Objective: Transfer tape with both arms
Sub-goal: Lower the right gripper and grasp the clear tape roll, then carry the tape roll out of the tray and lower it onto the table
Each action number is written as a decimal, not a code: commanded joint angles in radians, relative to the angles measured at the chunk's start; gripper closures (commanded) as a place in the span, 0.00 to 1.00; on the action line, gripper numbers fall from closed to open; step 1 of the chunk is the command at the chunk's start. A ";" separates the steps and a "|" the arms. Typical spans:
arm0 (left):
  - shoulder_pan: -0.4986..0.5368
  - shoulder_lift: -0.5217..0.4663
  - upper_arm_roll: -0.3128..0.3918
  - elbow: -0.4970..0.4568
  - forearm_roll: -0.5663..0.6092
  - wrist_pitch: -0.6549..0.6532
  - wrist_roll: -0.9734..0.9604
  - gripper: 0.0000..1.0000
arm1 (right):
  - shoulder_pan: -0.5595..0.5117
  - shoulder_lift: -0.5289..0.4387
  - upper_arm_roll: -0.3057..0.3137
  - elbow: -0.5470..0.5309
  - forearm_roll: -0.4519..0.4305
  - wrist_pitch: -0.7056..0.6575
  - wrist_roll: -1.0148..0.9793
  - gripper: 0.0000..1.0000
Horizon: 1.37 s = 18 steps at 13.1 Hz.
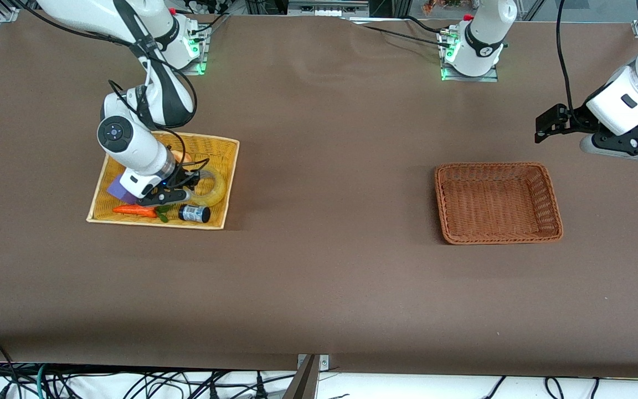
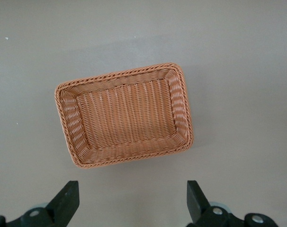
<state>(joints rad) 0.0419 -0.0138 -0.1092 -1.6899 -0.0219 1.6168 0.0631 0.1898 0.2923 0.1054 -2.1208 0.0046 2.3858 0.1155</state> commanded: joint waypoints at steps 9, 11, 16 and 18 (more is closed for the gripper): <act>0.004 0.009 -0.001 0.024 -0.013 -0.018 0.018 0.00 | 0.455 0.279 0.062 0.516 0.011 -0.173 0.798 1.00; 0.004 0.009 -0.001 0.024 -0.013 -0.018 0.015 0.00 | 0.512 0.333 0.062 0.538 0.011 -0.090 0.890 1.00; 0.004 0.011 -0.001 0.024 -0.015 -0.018 0.020 0.00 | 0.559 0.396 0.060 0.538 -0.003 -0.007 0.949 1.00; 0.004 0.012 -0.001 0.024 -0.016 -0.017 0.018 0.00 | 0.562 0.413 0.060 0.536 -0.006 0.013 0.954 1.00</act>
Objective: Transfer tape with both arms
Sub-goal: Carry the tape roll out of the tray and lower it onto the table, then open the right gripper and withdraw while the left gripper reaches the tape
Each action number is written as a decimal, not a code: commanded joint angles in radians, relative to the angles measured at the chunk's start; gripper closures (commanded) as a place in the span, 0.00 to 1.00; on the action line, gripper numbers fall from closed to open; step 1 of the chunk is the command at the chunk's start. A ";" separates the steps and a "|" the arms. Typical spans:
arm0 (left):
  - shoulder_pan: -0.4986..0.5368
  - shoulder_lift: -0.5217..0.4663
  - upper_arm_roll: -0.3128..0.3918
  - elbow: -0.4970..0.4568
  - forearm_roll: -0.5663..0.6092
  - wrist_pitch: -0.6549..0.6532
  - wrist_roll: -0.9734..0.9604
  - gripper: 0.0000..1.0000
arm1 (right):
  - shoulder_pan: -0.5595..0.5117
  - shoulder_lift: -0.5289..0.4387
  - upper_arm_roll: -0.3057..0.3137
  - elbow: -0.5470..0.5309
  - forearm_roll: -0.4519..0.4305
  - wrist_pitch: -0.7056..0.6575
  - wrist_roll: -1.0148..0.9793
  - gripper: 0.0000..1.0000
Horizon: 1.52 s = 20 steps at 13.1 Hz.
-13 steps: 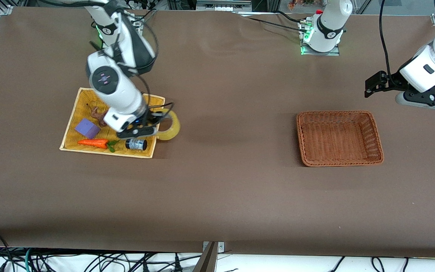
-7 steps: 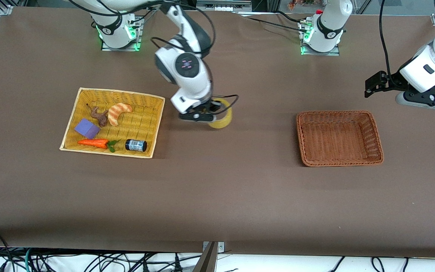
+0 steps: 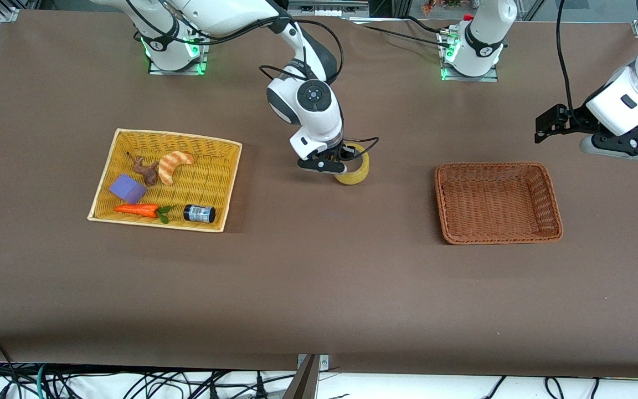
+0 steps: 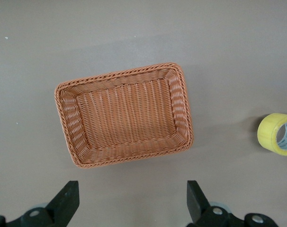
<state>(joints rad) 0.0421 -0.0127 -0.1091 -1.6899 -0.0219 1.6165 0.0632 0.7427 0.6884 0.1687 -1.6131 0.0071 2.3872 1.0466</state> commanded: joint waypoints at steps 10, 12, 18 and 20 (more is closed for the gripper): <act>0.002 0.028 -0.001 0.025 -0.016 -0.018 0.024 0.00 | 0.004 0.014 -0.017 0.028 -0.033 0.017 0.017 0.23; 0.002 0.030 -0.001 0.025 -0.016 -0.018 0.024 0.00 | -0.029 -0.056 -0.017 0.030 -0.026 -0.078 0.007 0.06; -0.014 0.065 -0.111 0.024 -0.029 -0.063 0.000 0.00 | -0.285 -0.407 -0.015 -0.048 -0.016 -0.414 -0.334 0.00; -0.014 0.098 -0.183 0.021 -0.030 -0.056 -0.083 0.00 | -0.397 -0.518 -0.017 -0.073 -0.004 -0.523 -0.547 0.00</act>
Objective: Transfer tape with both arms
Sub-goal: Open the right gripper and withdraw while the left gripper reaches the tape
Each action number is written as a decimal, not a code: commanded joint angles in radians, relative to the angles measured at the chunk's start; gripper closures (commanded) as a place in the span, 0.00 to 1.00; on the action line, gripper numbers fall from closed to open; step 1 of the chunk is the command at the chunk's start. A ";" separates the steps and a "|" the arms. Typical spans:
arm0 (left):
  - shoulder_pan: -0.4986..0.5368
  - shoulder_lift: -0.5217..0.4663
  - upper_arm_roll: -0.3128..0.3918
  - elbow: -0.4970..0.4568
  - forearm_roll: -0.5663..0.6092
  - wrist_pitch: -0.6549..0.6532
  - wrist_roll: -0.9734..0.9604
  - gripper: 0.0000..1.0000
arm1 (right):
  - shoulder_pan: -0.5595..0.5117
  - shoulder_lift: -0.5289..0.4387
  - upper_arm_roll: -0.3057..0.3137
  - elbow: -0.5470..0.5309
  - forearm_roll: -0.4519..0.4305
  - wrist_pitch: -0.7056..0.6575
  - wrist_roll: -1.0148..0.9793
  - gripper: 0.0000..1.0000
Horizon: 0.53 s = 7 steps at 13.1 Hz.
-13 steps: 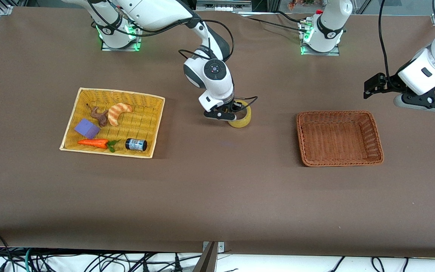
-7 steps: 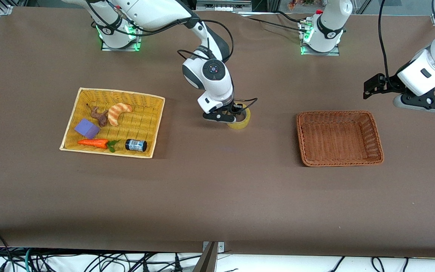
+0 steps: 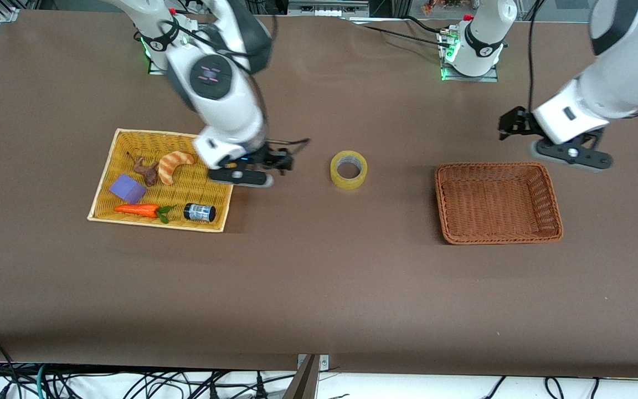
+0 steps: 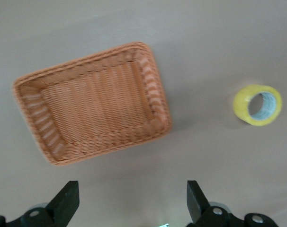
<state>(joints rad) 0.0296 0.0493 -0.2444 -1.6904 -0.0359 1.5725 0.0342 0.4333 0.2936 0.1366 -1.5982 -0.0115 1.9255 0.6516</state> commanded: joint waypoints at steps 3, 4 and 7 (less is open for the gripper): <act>-0.002 0.136 -0.191 0.009 -0.016 0.088 -0.204 0.00 | -0.142 -0.221 -0.122 -0.086 0.057 -0.206 -0.436 0.00; -0.002 0.191 -0.234 0.011 -0.016 0.133 -0.250 0.00 | -0.143 -0.240 -0.170 -0.082 0.058 -0.242 -0.513 0.00; -0.057 0.351 -0.288 -0.014 -0.001 0.300 -0.419 0.00 | -0.146 -0.287 -0.248 -0.071 0.061 -0.293 -0.598 0.00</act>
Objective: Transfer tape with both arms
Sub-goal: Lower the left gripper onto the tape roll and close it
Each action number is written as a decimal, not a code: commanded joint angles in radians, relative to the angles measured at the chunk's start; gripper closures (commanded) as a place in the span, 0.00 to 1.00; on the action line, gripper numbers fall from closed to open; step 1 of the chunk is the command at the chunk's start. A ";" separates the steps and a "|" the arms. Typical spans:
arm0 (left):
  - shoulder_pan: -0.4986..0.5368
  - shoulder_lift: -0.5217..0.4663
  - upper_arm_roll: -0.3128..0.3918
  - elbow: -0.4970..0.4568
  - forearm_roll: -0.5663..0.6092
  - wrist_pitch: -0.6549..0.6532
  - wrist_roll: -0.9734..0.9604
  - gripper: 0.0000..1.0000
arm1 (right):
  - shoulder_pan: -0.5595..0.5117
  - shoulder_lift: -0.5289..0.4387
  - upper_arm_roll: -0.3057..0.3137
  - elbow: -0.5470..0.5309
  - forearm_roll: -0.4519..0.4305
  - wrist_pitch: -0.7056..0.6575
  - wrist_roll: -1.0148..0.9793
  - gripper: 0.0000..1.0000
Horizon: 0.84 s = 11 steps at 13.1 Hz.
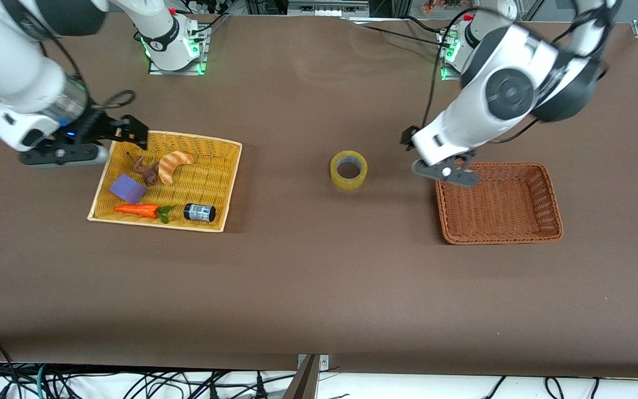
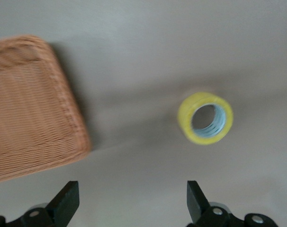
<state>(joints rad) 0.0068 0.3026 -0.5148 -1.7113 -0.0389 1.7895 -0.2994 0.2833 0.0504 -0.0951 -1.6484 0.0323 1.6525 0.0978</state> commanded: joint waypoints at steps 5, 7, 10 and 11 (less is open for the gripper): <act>-0.135 0.256 -0.017 -0.086 0.105 0.361 -0.132 0.00 | 0.005 -0.046 -0.048 0.007 0.011 -0.062 -0.056 0.00; -0.151 0.289 -0.014 -0.125 0.108 0.462 -0.132 0.00 | 0.001 -0.047 -0.048 0.009 0.003 -0.065 -0.053 0.00; -0.153 0.348 -0.016 -0.131 0.248 0.513 -0.133 0.01 | -0.004 -0.043 -0.048 0.012 0.001 -0.071 -0.058 0.00; -0.154 0.368 -0.016 -0.131 0.269 0.519 -0.139 0.03 | -0.004 -0.038 -0.048 0.016 0.000 -0.082 -0.058 0.00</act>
<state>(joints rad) -0.1480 0.6434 -0.5251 -1.8413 0.1649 2.2856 -0.4240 0.2839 0.0169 -0.1401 -1.6459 0.0324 1.6044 0.0608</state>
